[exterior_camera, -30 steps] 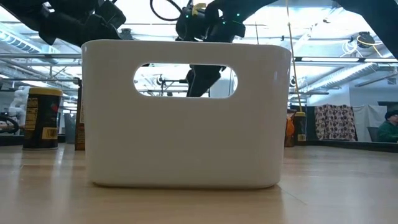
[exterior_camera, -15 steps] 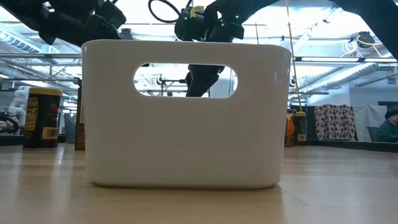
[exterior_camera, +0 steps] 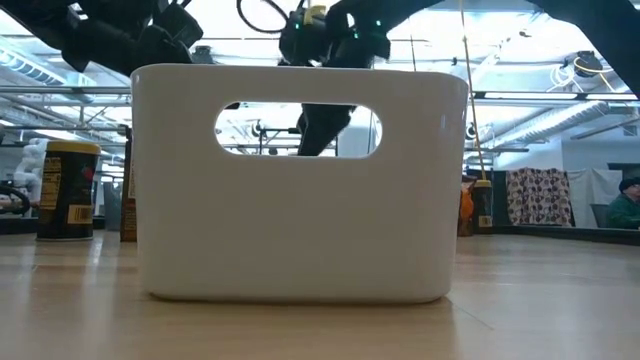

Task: Sort spices by type
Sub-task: Put the top left green spice bottle into the top white bin

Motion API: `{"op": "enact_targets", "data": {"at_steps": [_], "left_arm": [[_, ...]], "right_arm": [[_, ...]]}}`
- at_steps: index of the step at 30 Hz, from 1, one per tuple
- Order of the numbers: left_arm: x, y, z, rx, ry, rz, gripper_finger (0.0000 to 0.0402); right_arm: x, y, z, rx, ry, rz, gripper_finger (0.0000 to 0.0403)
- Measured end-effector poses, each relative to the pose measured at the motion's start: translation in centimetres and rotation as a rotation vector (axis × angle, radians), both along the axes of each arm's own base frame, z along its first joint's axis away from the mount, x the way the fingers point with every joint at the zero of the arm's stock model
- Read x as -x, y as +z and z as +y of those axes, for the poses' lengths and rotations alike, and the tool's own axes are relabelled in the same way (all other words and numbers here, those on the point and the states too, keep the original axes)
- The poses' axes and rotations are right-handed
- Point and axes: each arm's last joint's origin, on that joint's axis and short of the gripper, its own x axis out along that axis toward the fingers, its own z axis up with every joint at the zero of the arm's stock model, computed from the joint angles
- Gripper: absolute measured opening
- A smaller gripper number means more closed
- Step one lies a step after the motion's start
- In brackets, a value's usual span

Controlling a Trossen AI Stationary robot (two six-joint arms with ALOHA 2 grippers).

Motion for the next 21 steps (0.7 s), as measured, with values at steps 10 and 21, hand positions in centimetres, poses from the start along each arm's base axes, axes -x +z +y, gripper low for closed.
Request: {"op": "enact_targets", "data": {"at_steps": [10, 21], "left_arm": [[1.0, 0.3, -0.1, -0.029, 0.064, 0.028, 0.0311], [1.5, 0.4, -0.2, -0.026, 0.064, 0.034, 0.0311]], "right_arm": [[0.1, 9.1, -1.8, 0.065, 0.077, -0.176, 0.0180], [1.9, 9.2, -11.7, 0.139, -0.120, -0.245, 0.0181]]}}
